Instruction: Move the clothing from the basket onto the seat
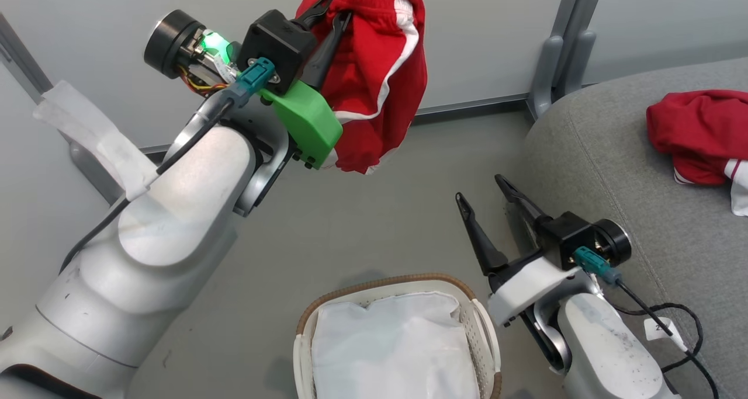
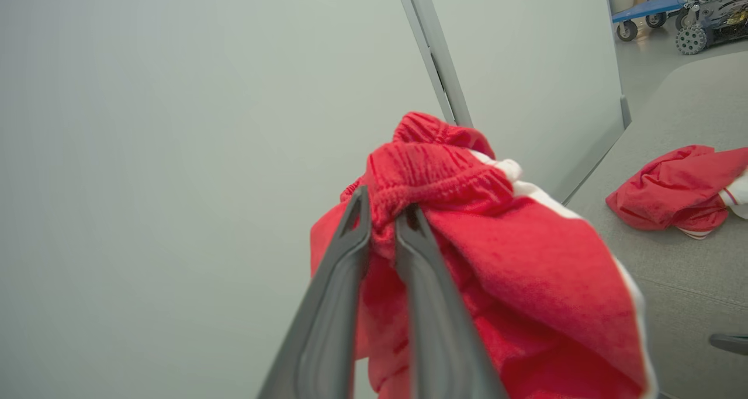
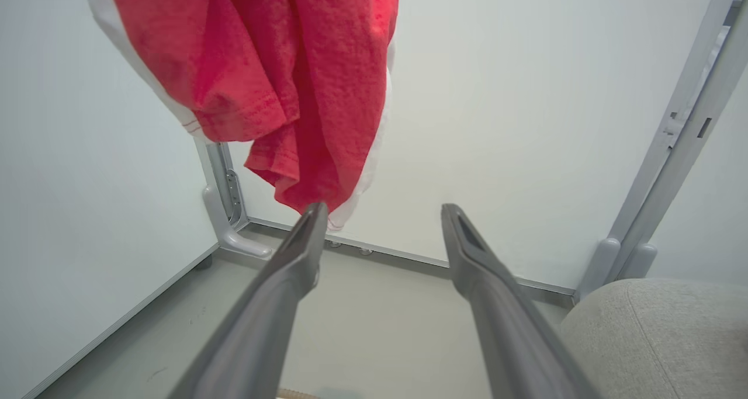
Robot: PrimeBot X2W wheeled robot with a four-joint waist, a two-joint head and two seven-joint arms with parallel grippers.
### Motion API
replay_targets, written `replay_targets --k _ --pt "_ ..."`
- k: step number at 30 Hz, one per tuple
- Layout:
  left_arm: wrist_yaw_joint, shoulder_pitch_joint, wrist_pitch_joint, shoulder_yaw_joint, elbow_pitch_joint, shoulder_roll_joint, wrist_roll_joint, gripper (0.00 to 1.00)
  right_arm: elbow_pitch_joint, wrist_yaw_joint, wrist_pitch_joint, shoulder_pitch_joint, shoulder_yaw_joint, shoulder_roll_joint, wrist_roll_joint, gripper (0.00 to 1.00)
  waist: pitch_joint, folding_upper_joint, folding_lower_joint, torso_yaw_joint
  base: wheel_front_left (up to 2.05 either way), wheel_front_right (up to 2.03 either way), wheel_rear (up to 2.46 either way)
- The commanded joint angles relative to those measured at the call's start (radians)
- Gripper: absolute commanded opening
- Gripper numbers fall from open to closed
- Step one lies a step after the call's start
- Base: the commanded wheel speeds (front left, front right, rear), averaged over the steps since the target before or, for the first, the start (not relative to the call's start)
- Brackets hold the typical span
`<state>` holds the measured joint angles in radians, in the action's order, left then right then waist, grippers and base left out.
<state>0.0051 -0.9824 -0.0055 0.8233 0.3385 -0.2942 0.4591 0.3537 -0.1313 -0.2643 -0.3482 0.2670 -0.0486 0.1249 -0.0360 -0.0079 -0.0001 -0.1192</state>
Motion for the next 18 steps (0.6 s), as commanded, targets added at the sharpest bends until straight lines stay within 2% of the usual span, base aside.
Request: replay_targets --k 1,11,18 --pt "0.006 -0.022 0.005 0.001 -0.012 0.001 0.006 0.0 0.003 0.001 0.0 -0.017 0.018 -0.003 0.006 1.0 0.004 0.0079 0.0001 0.007 0.0 0.0 0.0" --pt "0.002 -0.018 0.031 0.034 -0.08 0.037 0.013 0.0 0.053 0.001 0.0 -0.115 0.141 -0.004 0.014 1.0 0.019 0.0079 0.0001 0.051 0.0 0.0 0.0" --pt "0.006 0.003 0.037 0.06 -0.112 0.07 0.02 0.0 0.103 0.001 0.0 -0.203 0.172 -0.004 0.011 1.0 0.025 0.0079 0.0001 0.082 0.0 0.0 0.0"
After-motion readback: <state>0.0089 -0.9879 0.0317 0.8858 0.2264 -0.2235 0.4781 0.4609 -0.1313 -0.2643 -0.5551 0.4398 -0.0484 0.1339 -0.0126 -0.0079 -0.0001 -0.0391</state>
